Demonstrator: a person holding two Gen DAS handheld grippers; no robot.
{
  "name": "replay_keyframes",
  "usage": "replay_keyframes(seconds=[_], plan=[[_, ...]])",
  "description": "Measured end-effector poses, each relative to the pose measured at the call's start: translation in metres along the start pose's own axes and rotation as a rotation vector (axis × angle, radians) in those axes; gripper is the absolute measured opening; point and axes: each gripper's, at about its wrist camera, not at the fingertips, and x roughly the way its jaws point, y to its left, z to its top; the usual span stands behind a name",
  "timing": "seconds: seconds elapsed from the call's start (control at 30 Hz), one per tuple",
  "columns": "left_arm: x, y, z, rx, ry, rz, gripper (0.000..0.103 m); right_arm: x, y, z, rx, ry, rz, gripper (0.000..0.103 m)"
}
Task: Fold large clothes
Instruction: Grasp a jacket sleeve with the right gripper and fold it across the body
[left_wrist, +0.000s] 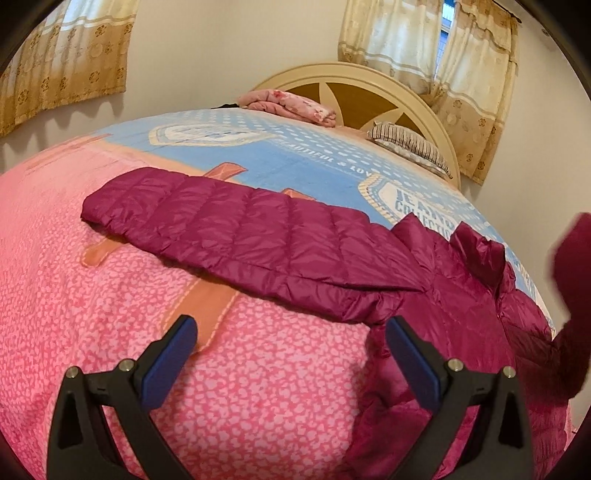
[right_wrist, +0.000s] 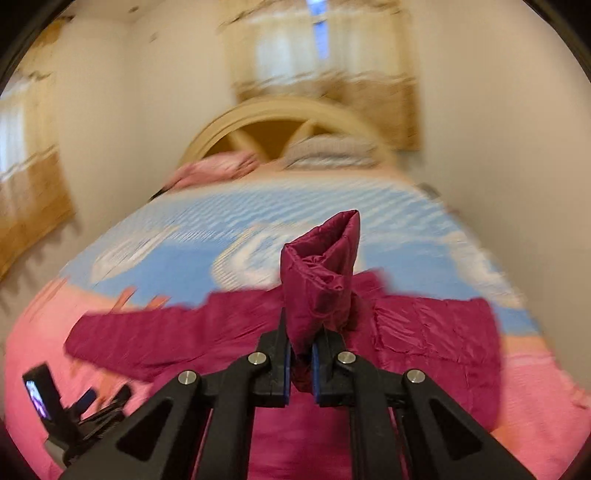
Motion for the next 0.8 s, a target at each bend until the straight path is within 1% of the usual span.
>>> replay_keyframes(seconds=[0.07, 0.17, 0.2, 0.3, 0.33, 0.37, 0.4, 0.43, 0.5, 0.53, 0.57, 0.6, 0.63, 0.67, 0.7, 0.73, 0.77, 0.8], plan=[[0.002, 0.001, 0.0, -0.005, 0.009, -0.002, 0.103, 0.03, 0.024, -0.02, 0.003, 0.074, 0.065, 0.007], [0.004, 0.001, 0.0, -0.009, 0.018, -0.008, 0.103, 0.066, 0.038, -0.046, 0.016, 0.146, 0.135, 0.007], [0.005, 0.001, 0.0, -0.008, 0.02, -0.01, 0.103, 0.077, 0.043, -0.052, 0.02, 0.16, 0.155, 0.008], [0.006, 0.0, 0.0, -0.002, 0.027, -0.016, 0.103, 0.093, 0.055, -0.072, 0.016, 0.196, 0.205, 0.012], [0.007, -0.001, 0.0, -0.001, 0.029, -0.016, 0.103, 0.096, 0.061, -0.079, 0.015, 0.233, 0.223, 0.022], [0.007, -0.001, 0.0, -0.002, 0.03, -0.018, 0.103, 0.104, 0.063, -0.083, 0.032, 0.288, 0.264, 0.033], [0.008, -0.001, 0.0, -0.003, 0.032, -0.02, 0.103, 0.114, 0.064, -0.084, 0.07, 0.334, 0.327, 0.06], [0.008, 0.0, 0.0, -0.004, 0.033, -0.02, 0.103, 0.121, 0.062, -0.086, 0.126, 0.362, 0.401, 0.074], [0.008, 0.0, 0.0, -0.009, 0.037, -0.022, 0.103, 0.118, 0.058, -0.085, 0.189, 0.362, 0.456, 0.075], [0.009, 0.001, 0.0, -0.012, 0.038, -0.022, 0.103, 0.112, 0.055, -0.084, 0.205, 0.348, 0.484, 0.075], [0.009, 0.001, 0.0, -0.014, 0.039, -0.023, 0.103, 0.101, 0.05, -0.081, 0.223, 0.305, 0.52, 0.075], [0.009, 0.001, 0.0, -0.015, 0.041, -0.024, 0.103, 0.09, 0.044, -0.079, 0.237, 0.251, 0.529, 0.075], [0.01, 0.001, 0.0, -0.013, 0.045, -0.024, 0.103, 0.079, 0.037, -0.075, 0.248, 0.194, 0.501, 0.075], [0.01, 0.001, 0.0, -0.012, 0.046, -0.024, 0.103, 0.073, 0.031, -0.073, 0.247, 0.161, 0.436, 0.075], [0.01, 0.0, 0.0, -0.007, 0.046, -0.021, 0.103, 0.073, 0.029, -0.074, 0.236, 0.159, 0.383, 0.064], [0.01, -0.001, -0.001, -0.002, 0.045, -0.019, 0.103, 0.077, 0.028, -0.076, 0.211, 0.179, 0.323, 0.043], [0.01, -0.002, -0.001, 0.003, 0.042, -0.017, 0.103, 0.086, 0.029, -0.08, 0.199, 0.215, 0.293, 0.036], [0.009, -0.002, -0.001, 0.006, 0.04, -0.014, 0.103, 0.094, 0.031, -0.084, 0.197, 0.244, 0.286, 0.033]])
